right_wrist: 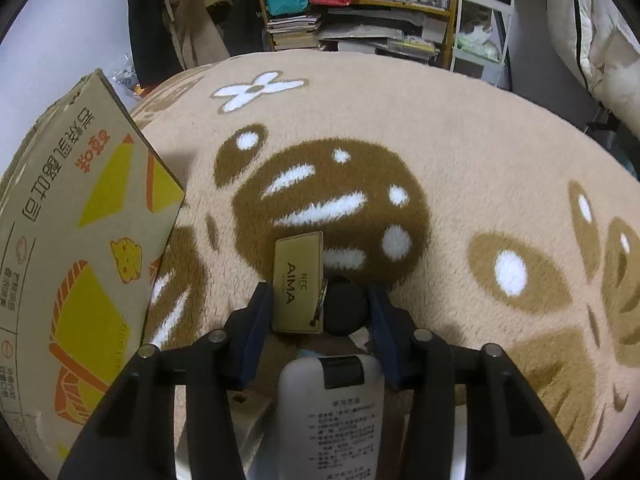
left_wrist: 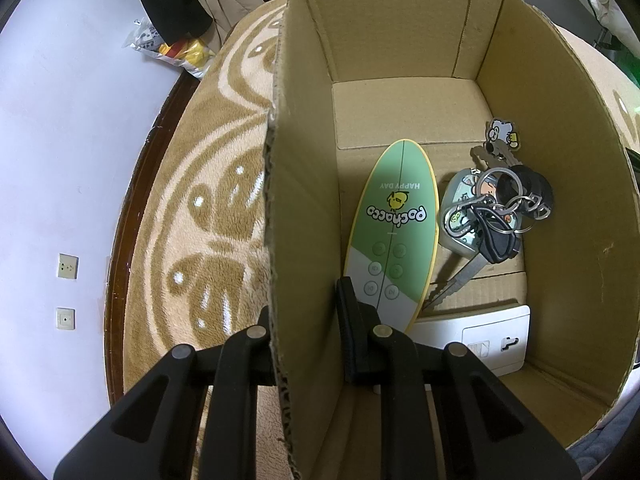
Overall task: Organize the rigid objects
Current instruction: 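Grasp the gold AIMA key tag with the right gripper, then carry the AIMA keys into the box and release them with the right gripper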
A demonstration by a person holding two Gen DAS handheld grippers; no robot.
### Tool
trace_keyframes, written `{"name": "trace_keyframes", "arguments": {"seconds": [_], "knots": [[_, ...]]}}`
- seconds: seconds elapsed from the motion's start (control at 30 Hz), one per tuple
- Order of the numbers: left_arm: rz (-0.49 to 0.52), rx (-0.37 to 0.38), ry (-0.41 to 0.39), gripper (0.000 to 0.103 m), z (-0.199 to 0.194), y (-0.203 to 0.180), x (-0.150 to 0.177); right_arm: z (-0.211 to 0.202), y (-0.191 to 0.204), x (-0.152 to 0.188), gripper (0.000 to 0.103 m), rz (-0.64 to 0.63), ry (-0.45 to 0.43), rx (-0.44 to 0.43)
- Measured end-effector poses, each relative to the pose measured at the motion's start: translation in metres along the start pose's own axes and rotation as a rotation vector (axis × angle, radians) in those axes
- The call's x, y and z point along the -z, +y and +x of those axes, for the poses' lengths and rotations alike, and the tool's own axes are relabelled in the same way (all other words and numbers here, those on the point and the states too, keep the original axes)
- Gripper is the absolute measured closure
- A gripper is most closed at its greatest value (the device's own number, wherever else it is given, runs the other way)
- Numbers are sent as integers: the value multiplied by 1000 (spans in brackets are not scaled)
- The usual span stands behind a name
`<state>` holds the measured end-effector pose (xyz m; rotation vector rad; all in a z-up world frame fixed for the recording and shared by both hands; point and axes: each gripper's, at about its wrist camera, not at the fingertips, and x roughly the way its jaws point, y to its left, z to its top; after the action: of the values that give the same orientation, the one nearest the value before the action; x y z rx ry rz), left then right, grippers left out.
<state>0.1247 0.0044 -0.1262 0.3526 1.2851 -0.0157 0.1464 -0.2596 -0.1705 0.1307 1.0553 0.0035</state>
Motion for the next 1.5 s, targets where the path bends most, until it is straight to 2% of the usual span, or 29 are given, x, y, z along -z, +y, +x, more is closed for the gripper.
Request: {"name": "trace_keyframes", "arguments": {"seconds": [0.47, 0.53, 0.9, 1.23, 1.37, 1.5], "knots": [[-1, -1, -1, 84, 2, 0, 2, -31, 3, -6, 53, 35, -94, -48], [1, -4, -2, 84, 1, 0, 2, -40, 5, -9, 88, 30, -112, -57], [1, -4, -1, 84, 1, -1, 2, -71, 17, -16, 88, 23, -186, -83], [-1, -3, 0, 84, 1, -1, 2, -149, 57, -28, 88, -57, -378, -173], [-2, -3, 0, 84, 1, -1, 2, -166, 78, -26, 88, -97, -402, -216], [-1, -2, 0, 84, 1, -1, 3, -168, 102, -18, 88, -135, -388, -266]]}}
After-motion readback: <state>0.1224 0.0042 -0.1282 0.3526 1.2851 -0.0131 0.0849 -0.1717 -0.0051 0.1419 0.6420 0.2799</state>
